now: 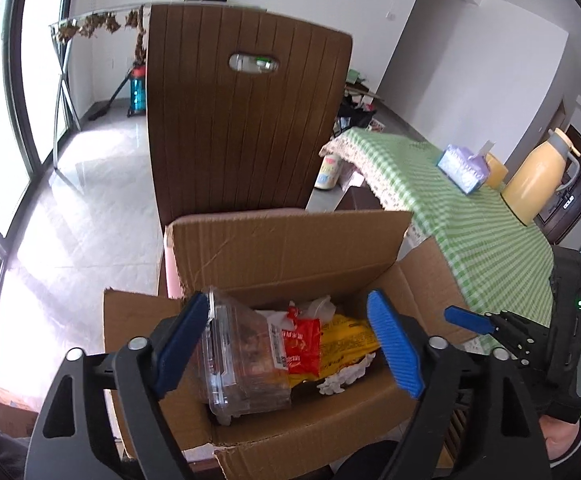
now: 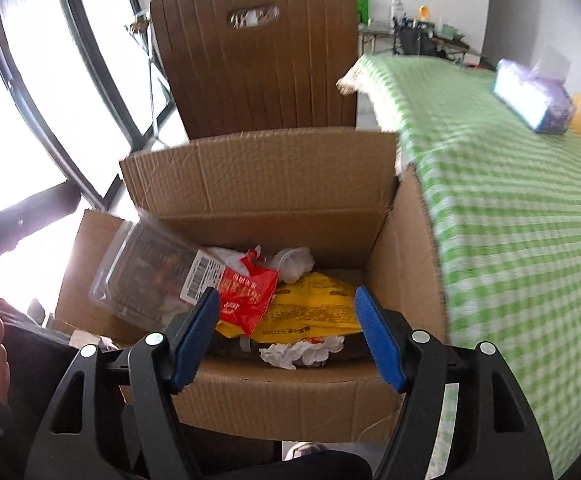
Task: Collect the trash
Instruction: 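Move both grippers back over the milk carton and remaining trash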
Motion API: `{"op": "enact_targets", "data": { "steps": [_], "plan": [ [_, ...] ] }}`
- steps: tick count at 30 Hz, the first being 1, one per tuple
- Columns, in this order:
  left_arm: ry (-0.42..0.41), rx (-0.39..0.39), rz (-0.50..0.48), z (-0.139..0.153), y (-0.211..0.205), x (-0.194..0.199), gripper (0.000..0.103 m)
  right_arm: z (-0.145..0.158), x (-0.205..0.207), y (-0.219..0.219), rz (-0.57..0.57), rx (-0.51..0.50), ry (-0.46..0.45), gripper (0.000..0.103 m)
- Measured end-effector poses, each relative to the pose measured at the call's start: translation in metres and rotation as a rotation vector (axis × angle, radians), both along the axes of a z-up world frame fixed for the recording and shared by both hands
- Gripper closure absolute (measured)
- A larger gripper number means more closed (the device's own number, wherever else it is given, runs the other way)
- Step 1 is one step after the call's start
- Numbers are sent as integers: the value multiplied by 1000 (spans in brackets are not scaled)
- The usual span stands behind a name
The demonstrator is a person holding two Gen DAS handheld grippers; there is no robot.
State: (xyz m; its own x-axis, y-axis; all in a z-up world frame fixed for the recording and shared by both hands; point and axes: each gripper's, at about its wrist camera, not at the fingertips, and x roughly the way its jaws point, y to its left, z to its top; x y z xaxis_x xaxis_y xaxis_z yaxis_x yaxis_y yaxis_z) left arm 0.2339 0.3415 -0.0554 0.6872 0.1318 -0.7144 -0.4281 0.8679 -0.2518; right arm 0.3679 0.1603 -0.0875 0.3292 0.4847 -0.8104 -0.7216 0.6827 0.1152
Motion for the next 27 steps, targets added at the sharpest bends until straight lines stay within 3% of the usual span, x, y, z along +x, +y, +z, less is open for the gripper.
{"op": "enact_targets", "data": {
  "steps": [7,12,20,24,27],
  "plan": [
    [-58,74,-60,28,-28,-2,19,47,-7,-63,-128,138,-84,36],
    [-134,101,-165,46,-71,10,10,82,-17,-145,-282,224,-164,36],
    [-169,59,-421,54,-190,62,8,105,-52,-336,-680,213,-317,36],
    [-200,27,-567,62,-260,81,8,96,-70,-438,-917,170,-332,36],
    [-209,8,-644,65,-308,94,8,77,-79,-513,-1088,122,-282,36]
  ]
}}
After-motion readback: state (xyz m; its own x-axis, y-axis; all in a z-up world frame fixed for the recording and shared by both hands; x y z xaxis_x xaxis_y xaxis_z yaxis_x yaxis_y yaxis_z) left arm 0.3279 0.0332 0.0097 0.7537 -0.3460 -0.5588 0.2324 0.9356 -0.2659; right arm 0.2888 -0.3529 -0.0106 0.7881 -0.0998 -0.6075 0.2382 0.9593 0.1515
